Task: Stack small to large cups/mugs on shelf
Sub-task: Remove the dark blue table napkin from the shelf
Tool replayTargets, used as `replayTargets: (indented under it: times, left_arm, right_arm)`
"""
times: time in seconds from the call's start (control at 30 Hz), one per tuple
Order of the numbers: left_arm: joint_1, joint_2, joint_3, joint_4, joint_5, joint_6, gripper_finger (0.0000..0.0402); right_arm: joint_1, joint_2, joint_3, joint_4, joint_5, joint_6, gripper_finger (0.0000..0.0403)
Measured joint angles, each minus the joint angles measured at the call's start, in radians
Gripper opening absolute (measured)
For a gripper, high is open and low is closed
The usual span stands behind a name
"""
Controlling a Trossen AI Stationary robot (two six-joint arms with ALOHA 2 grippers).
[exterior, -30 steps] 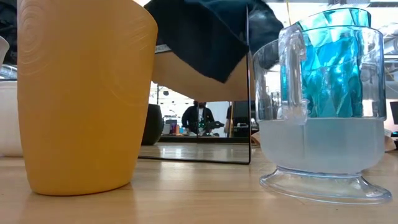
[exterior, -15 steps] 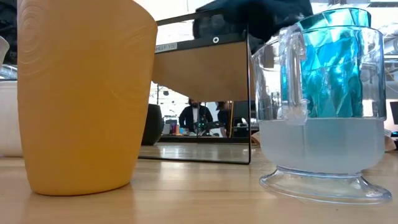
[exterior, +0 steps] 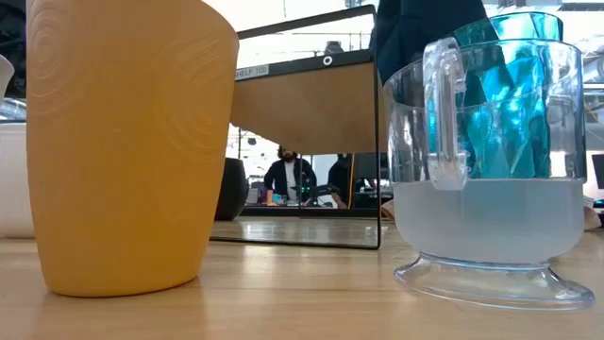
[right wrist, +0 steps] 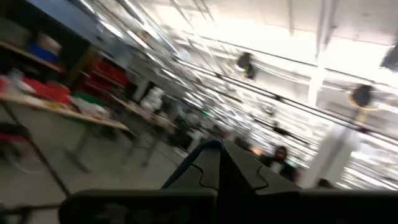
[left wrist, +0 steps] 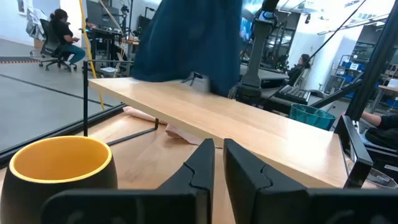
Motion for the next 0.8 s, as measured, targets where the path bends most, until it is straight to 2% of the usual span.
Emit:
replayTargets:
  times: [0.13, 0.3, 0.4, 0.63, 0.8]
  left_arm:
    - [0.000, 0.000, 0.000, -0.001, 0.000, 0.000, 0.0037]
    - [0.000, 0.000, 0.000, -0.007, 0.001, 0.000, 0.0037]
    - [0.000, 0.000, 0.000, -0.008, 0.002, 0.000, 0.0037]
    - [0.000, 0.000, 0.000, -0.010, 0.002, -0.002, 0.0037]
    - [0.000, 0.000, 0.000, -0.011, 0.003, -0.013, 0.0037]
  right_arm:
    - [0.003, 0.008, 0.023, -0.001, 0.119, -0.115, 0.0000]
    - [0.004, 0.008, 0.023, -0.001, 0.349, -0.247, 0.0000]
    - [0.005, 0.007, 0.023, -0.003, 0.436, -0.289, 0.0000]
    - [-0.011, -0.027, 0.023, -0.010, 0.465, -0.299, 0.0000]
    - [-0.054, -0.063, 0.023, 0.085, 0.429, -0.356, 0.0000]
